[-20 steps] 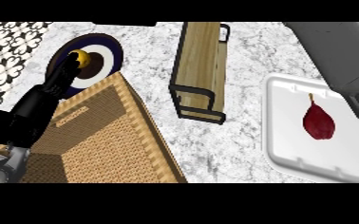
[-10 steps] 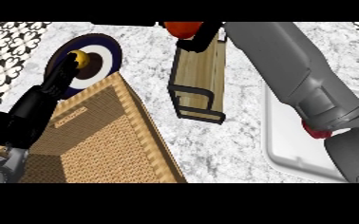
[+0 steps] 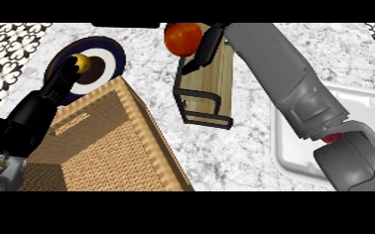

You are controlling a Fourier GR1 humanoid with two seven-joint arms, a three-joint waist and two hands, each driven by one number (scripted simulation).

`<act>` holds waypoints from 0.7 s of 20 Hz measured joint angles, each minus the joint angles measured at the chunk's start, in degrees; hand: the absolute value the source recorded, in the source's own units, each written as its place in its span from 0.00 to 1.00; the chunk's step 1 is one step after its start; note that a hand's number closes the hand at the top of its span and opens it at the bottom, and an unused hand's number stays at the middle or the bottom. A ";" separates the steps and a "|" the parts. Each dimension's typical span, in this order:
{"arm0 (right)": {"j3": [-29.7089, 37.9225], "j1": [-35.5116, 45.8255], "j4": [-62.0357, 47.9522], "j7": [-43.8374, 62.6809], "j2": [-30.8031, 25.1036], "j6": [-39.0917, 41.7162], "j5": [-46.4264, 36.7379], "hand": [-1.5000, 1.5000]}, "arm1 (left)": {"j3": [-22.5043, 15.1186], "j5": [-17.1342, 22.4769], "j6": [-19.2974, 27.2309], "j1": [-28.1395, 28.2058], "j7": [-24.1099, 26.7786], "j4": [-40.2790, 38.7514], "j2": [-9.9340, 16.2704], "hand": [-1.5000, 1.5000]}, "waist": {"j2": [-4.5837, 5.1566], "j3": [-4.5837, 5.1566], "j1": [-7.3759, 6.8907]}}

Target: Pick the tomato from the tray and place it in the tiered shelf

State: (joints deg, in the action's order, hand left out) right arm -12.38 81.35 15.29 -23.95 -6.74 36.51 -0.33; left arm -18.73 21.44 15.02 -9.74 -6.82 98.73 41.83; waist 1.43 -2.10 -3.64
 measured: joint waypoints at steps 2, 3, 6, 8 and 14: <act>3.20 1.08 -1.45 1.28 0.36 -0.19 3.03 0.00 | 0.10 0.09 0.15 0.26 -0.12 0.02 0.14 0.50 | -0.08 -0.02 0.29; 4.81 1.55 -2.20 1.84 -0.05 -0.41 4.49 0.00 | 0.16 0.03 0.17 0.38 -0.04 0.11 0.14 0.50 | -0.07 -0.01 0.31; 9.21 2.81 -4.22 3.14 -1.49 -3.14 8.23 0.00 | 0.28 0.01 0.11 0.41 0.09 0.39 0.11 0.50 | 0.14 0.02 0.18; 11.88 3.65 -5.40 4.06 -3.61 -5.00 10.43 0.00 | 0.34 -0.03 0.31 0.51 0.00 0.68 0.19 0.50 | 0.30 0.02 0.19; 16.35 5.15 -8.85 8.03 -11.72 -9.96 13.74 0.00 | 0.70 0.15 0.60 0.74 -0.03 1.74 0.37 0.50 | 1.14 0.02 -0.01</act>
State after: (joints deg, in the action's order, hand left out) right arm 3.97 86.50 6.43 -15.92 -18.46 26.55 13.41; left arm -18.03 21.59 15.62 -9.00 -6.85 100.48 42.20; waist 2.57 -2.08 -3.65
